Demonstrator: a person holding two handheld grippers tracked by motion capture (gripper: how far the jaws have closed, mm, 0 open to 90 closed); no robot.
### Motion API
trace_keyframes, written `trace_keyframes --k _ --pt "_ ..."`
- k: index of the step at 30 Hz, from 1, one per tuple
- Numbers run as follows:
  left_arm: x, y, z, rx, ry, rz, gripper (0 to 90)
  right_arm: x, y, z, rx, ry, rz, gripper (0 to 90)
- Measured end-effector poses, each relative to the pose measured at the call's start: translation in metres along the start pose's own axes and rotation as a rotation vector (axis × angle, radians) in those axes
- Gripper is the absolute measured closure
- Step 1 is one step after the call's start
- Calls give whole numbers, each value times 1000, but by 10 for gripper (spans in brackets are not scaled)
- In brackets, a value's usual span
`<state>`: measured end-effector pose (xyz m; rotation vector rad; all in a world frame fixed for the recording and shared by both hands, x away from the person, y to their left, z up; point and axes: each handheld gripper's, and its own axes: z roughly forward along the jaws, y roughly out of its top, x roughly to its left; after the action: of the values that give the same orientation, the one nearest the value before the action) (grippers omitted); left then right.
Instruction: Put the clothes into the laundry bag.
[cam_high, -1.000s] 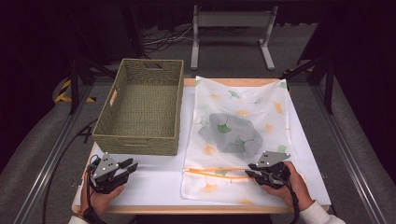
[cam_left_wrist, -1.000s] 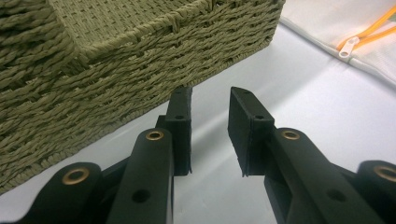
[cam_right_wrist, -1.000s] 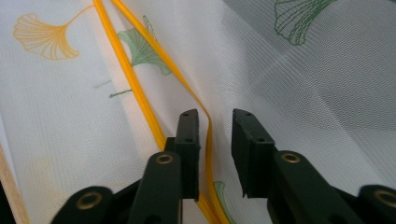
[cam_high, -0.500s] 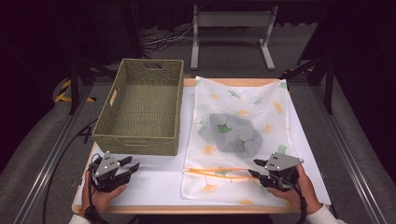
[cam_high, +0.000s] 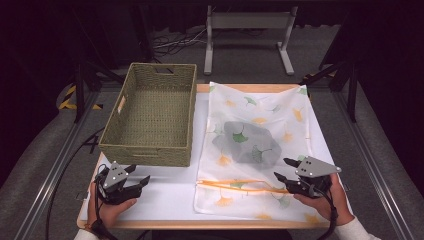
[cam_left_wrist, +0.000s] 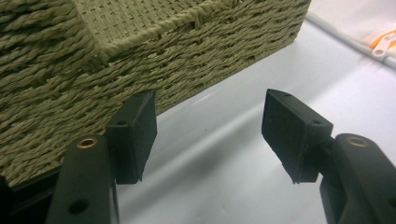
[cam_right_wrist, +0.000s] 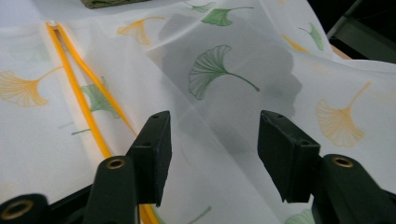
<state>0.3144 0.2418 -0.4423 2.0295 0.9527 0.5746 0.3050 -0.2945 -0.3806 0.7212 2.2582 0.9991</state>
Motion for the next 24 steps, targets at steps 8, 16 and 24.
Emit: trace_keyframes --k 8,16,24 --pt "5 -5 0 -3 13 -9 290 -18 -12 -6 13 -77 14 378" --pt "10 -7 -2 -13 18 5 235 -32 -28 -7 8 -124 41 327" --pt "18 -9 -1 -31 26 -15 197 -46 -51 -11 6 -171 109 275"
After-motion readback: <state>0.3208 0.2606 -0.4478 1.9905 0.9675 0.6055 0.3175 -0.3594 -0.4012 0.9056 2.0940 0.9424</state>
